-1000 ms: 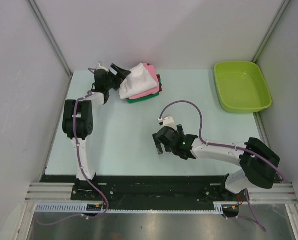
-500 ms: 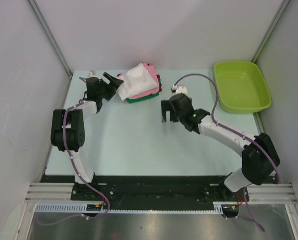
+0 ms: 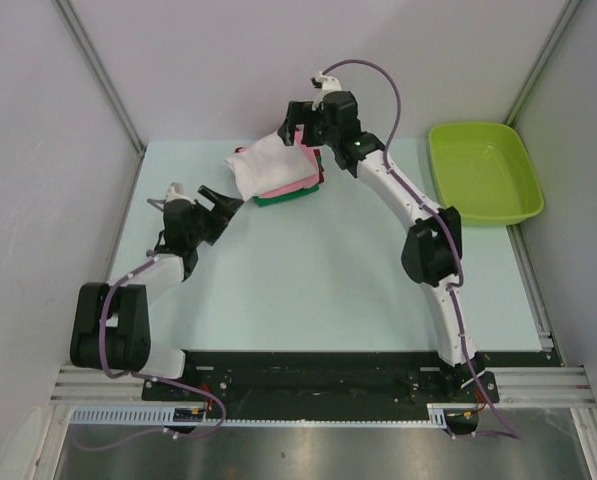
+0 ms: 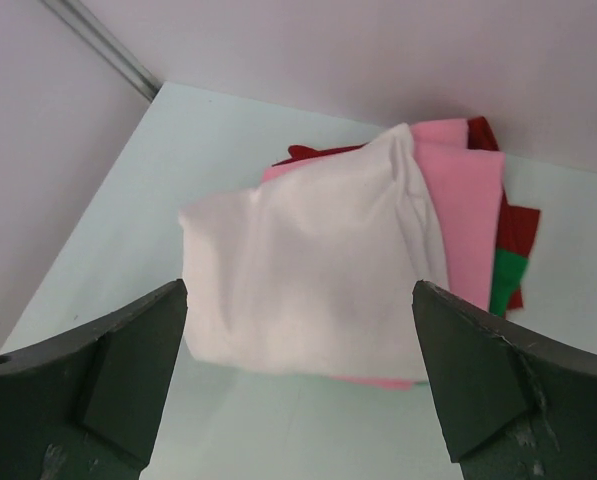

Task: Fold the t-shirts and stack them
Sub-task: Neatly place the folded tshirt to the corner

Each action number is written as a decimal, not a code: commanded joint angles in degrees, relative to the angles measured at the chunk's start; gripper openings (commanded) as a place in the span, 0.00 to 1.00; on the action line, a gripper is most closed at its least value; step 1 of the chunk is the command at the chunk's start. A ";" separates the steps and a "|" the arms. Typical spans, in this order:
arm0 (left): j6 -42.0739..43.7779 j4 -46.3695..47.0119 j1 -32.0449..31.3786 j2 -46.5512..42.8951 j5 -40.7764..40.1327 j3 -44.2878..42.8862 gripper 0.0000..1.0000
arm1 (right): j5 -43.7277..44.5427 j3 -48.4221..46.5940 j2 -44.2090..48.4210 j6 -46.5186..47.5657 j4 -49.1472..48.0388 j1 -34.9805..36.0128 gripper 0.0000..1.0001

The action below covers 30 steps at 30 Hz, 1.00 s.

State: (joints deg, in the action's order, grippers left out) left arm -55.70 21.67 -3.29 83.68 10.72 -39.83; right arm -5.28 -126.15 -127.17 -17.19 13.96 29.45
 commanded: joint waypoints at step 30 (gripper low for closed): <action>1.91 6.54 -5.59 -19.17 7.21 14.26 1.00 | -4.22 -19.30 -29.00 -3.90 -21.43 -0.98 1.00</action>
State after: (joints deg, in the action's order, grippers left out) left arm -55.44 26.41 -8.51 65.93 16.95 -25.39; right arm -10.92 -141.82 -154.26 -19.99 -3.20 28.95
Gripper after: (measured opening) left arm 0.996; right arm 0.994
